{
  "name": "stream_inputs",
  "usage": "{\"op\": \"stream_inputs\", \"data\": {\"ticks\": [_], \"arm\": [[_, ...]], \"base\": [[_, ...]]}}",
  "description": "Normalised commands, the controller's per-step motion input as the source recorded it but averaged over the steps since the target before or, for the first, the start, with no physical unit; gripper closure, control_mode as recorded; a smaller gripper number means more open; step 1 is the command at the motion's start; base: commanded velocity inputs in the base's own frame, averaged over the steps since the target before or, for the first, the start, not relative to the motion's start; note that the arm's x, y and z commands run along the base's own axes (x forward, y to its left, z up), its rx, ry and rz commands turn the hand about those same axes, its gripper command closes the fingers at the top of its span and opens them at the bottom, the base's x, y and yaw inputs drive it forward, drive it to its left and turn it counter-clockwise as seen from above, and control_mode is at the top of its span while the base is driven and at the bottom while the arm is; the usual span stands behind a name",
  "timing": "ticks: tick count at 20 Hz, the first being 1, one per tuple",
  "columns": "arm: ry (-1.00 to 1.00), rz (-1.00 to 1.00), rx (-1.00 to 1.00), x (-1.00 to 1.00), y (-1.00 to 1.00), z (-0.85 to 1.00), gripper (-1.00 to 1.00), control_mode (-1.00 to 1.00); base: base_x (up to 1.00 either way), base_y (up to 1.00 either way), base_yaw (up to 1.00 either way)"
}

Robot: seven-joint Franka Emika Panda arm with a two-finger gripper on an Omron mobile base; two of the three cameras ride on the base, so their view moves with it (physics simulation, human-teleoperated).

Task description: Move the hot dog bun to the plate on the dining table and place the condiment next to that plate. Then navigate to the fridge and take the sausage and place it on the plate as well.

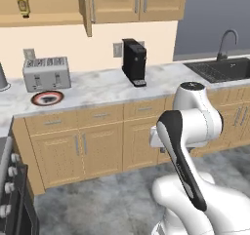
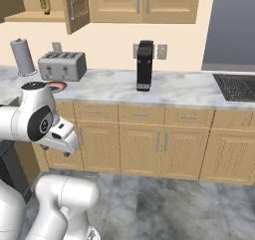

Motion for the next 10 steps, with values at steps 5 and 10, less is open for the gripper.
{"op": "stream_inputs", "data": {"ticks": [5, 10], "arm": [[0.00, 0.00, 0.00, 0.00, 0.00, 0.00, -1.00, 1.00], [0.00, 0.00, 0.00, 0.00, 0.00, 0.00, -1.00, 1.00]], "base": [[0.99, 0.67, 0.00], [0.59, 0.83, 0.00]]}}
